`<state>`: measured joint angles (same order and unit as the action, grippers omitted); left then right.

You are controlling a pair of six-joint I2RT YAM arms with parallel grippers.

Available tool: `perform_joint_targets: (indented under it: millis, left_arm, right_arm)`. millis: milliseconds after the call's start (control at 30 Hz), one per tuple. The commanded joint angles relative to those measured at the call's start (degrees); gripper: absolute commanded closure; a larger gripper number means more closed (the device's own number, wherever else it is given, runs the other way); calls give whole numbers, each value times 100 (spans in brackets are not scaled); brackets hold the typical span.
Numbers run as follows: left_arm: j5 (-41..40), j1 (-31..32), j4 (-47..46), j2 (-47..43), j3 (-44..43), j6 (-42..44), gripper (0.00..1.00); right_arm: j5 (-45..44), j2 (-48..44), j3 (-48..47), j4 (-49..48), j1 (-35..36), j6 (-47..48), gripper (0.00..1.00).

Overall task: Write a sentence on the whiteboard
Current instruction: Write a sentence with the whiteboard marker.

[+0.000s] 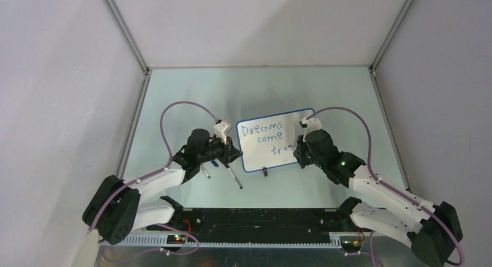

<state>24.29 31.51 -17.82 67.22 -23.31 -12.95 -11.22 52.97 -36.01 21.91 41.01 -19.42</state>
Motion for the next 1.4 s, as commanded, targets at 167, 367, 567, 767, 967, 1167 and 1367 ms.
perform_joint_targets:
  millis: [167, 367, 567, 767, 967, 1167, 1367]
  left_arm:
    - [61, 31, -103, -81, -156, 144, 76]
    - [66, 31, -103, -81, -155, 143, 76]
    - [62, 28, -107, -82, -148, 144, 76]
    - [65, 32, -103, -85, -146, 144, 76]
    - [67, 29, -100, -95, -147, 144, 77]
    - [65, 35, -103, -80, -147, 139, 77]
    - [61, 36, -105, -96, -147, 146, 77]
  right_arm:
    - [-79, 98, -82, -223, -14, 69, 100]
    - [-213, 79, -79, -177, -54, 19, 100]
    - [-344, 37, -82, -66, -95, -12, 100]
    - [-356, -31, -82, -46, -124, -11, 100]
    - [-343, -37, -88, -99, -145, -7, 100]
    - [-289, 38, -196, -158, -157, 50, 100]
    - [-244, 123, -315, -196, -162, 104, 100]
